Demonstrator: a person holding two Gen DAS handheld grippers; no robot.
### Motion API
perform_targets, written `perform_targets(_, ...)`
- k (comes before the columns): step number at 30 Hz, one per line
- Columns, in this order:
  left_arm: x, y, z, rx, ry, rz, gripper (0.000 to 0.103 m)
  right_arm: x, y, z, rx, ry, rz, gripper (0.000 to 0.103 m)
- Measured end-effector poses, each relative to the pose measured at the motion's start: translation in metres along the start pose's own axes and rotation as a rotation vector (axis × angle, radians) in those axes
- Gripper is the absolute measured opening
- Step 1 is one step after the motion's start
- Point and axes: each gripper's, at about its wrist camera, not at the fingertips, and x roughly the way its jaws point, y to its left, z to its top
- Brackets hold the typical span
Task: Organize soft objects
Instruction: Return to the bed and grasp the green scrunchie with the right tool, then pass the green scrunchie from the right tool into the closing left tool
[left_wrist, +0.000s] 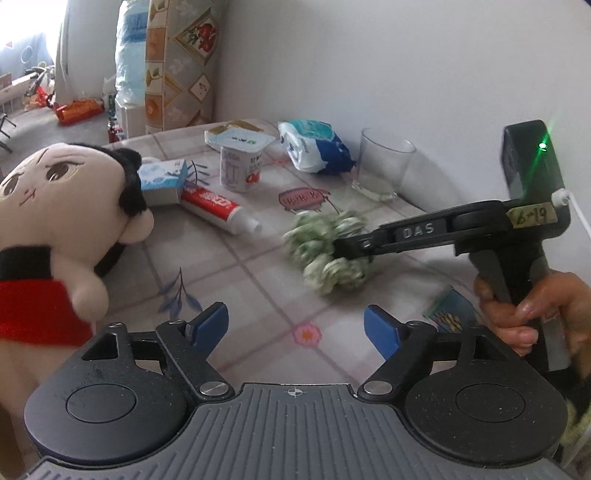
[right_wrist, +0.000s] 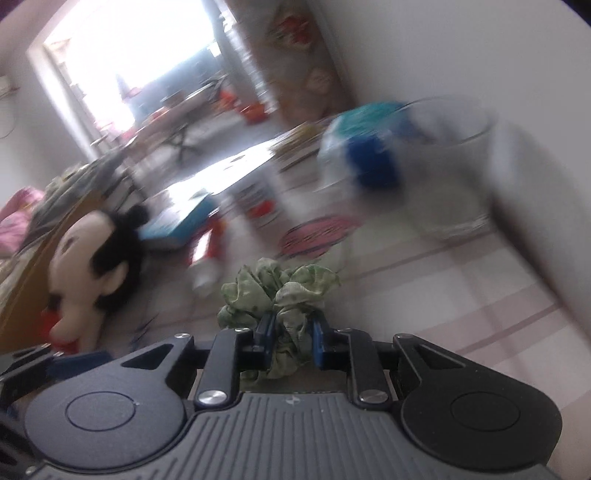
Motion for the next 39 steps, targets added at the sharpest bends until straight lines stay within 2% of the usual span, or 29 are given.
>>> perform_targets(6, -0.016, -0.009, -0.015, 0.061, 0.010, -0.028, 0.088, -0.001, 0.029, -0.016, -0.012, 0.100, 0.141, 0.022)
perform_targets(10, -0.017, -0.014, -0.026, 0.101, 0.022, 0.015, 0.089, 0.000, 0.047, -0.025, -0.022, 0.156, 0.218, 0.022)
perform_targets(16, -0.016, -0.009, -0.037, 0.095, 0.020, 0.067, 0.089, -0.002, 0.062, -0.037, -0.003, 0.222, 0.309, 0.022)
perform_targets(23, -0.013, -0.004, -0.043, 0.110, -0.013, 0.083, 0.084, 0.002, 0.064, -0.043, 0.076, 0.283, 0.407, 0.024)
perform_targets(28, -0.009, 0.009, -0.042, 0.035, -0.004, 0.066, 0.078, -0.007, 0.063, -0.042, 0.082, 0.257, 0.377, 0.026)
perform_targets(32, -0.007, 0.012, -0.038, 0.006, -0.007, 0.069, 0.080, -0.022, 0.055, -0.036, 0.114, 0.211, 0.359, 0.029)
perform_targets(34, -0.005, 0.011, -0.036, 0.000, -0.013, 0.074, 0.080, -0.032, 0.053, -0.032, 0.119, 0.169, 0.347, 0.036)
perform_targets(36, -0.002, 0.011, -0.034, -0.006, -0.020, 0.086, 0.079, -0.042, 0.052, -0.025, 0.114, 0.117, 0.325, 0.049)
perform_targets(39, 0.002, 0.012, -0.033, -0.018, -0.021, 0.100, 0.062, -0.054, 0.054, -0.014, 0.086, 0.051, 0.291, 0.062)
